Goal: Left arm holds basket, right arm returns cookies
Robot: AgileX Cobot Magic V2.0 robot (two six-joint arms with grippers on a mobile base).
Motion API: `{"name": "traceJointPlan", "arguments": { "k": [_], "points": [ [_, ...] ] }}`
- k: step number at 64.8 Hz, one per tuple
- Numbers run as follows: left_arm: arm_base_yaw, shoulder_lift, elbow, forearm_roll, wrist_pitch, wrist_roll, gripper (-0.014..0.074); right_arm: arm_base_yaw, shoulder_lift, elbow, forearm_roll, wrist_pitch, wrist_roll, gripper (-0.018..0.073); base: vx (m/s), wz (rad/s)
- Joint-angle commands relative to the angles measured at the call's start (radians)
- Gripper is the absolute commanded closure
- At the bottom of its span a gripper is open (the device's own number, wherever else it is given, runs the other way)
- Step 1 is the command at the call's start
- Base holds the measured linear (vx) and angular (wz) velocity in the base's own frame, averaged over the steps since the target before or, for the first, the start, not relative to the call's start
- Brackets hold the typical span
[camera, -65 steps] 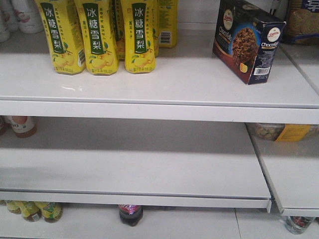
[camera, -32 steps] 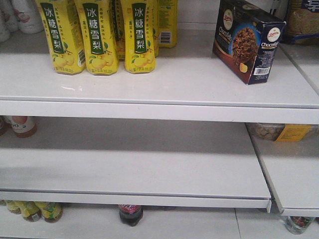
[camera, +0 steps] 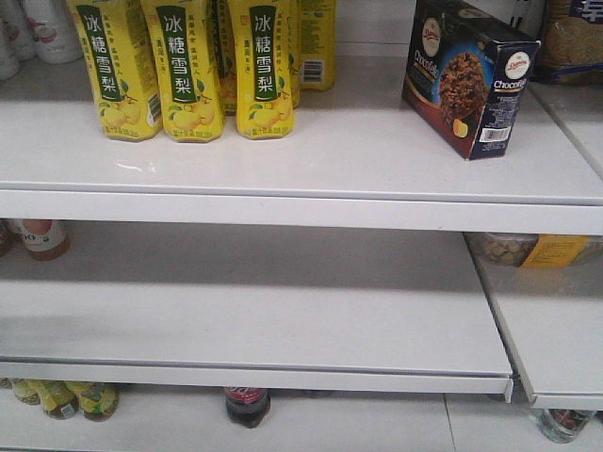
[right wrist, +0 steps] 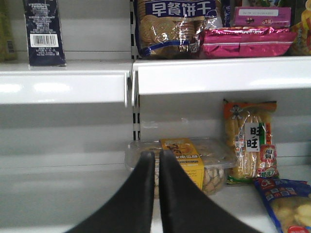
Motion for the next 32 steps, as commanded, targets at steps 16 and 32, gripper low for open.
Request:
{"name": "traceJointPlan", "arguments": {
  "k": [16,32],
  "points": [
    [-0.002,-0.016,-0.022,0.01,-0.099,0.018,0.0596,-0.004,-0.013,0.035,-0.01,-0.061,0.022,0.0562,0.0,0.0],
    [-0.002,-0.016,-0.022,0.01,-0.099,0.018,0.0596,-0.004,-0.014,0.035,-0.012,0.056,0.022,0.0562,0.0,0.0]
  ]
}}
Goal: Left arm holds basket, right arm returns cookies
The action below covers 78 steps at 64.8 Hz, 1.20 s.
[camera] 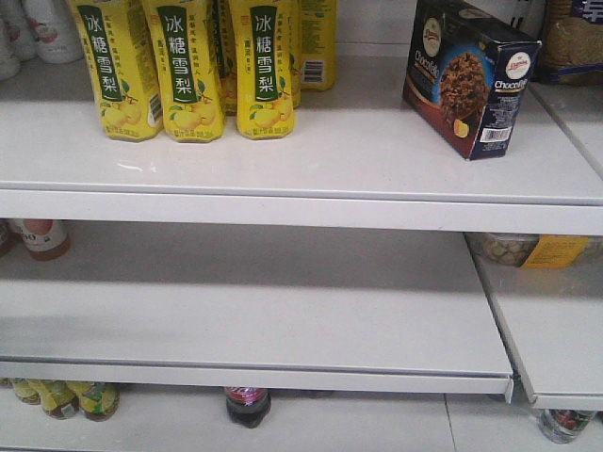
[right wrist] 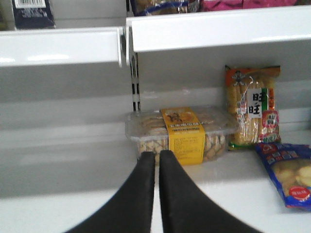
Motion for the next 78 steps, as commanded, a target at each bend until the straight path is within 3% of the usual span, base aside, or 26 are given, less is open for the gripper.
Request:
{"name": "traceJointPlan", "arguments": {
  "k": [1,78],
  "points": [
    [-0.002,-0.016,-0.022,0.01,-0.099,0.018,0.0596,-0.004,-0.013,0.02,-0.013,-0.049,-0.007,0.0562,0.0,0.0],
    [-0.002,-0.016,-0.022,0.01,-0.099,0.018,0.0596,-0.005,-0.013,0.019,-0.011,-0.056,-0.004,0.0562,0.0,0.0]
  ]
}}
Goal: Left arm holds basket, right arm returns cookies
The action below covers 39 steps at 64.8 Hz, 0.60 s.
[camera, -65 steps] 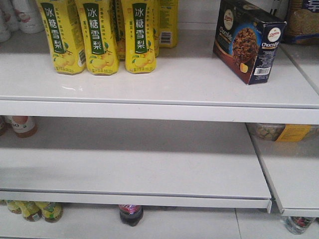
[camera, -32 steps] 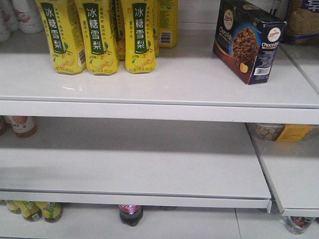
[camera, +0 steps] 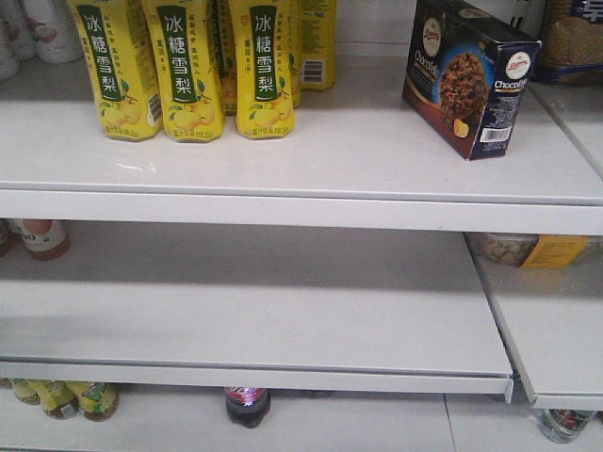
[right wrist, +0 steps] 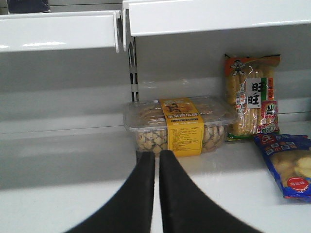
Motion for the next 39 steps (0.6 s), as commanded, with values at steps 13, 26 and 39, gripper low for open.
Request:
{"name": "traceJointPlan", "arguments": {
  "k": [13,26,39],
  "points": [
    [-0.002,-0.016,-0.022,0.01,-0.099,0.017,0.0596,-0.005,-0.013,0.019,-0.011,-0.072,-0.004,0.0562,0.0,0.0],
    [-0.002,-0.016,-0.022,0.01,-0.099,0.017,0.0596,-0.005,-0.013,0.019,-0.011,-0.072,-0.004,0.0562,0.0,0.0],
    [-0.002,-0.016,-0.022,0.01,-0.099,0.017,0.0596,-0.005,-0.013,0.019,-0.011,-0.072,-0.004,0.0562,0.0,0.0]
  ]
}}
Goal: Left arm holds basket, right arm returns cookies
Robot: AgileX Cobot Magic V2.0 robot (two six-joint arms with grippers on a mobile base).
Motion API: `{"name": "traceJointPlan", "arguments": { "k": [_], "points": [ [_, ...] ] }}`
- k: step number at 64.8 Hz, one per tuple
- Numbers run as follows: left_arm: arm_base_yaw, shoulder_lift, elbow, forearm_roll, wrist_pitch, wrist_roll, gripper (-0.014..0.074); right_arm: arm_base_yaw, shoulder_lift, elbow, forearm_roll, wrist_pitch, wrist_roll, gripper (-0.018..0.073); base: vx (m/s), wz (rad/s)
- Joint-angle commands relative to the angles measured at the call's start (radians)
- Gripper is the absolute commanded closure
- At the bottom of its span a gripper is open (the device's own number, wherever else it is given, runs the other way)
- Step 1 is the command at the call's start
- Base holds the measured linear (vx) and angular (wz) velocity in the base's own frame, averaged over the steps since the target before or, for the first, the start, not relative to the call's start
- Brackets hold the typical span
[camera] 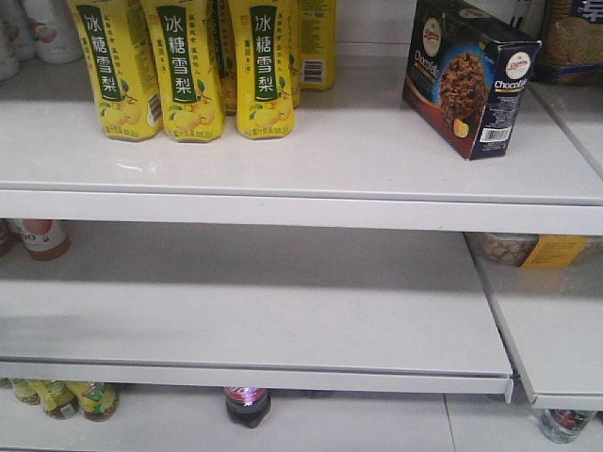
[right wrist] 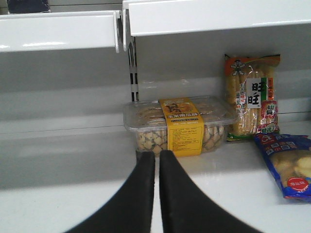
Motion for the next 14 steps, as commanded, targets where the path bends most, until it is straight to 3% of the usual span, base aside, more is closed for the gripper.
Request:
{"name": "traceJointPlan", "arguments": {
  "k": [1,14],
  "points": [
    [-0.002,-0.016,-0.022,0.01,-0.099,0.017,0.0596,-0.005,-0.013,0.019,-0.011,-0.072,-0.004,0.0562,0.0,0.0],
    [-0.002,-0.016,-0.022,0.01,-0.099,0.017,0.0596,-0.005,-0.013,0.019,-0.011,-0.072,-0.004,0.0562,0.0,0.0]
  ]
}}
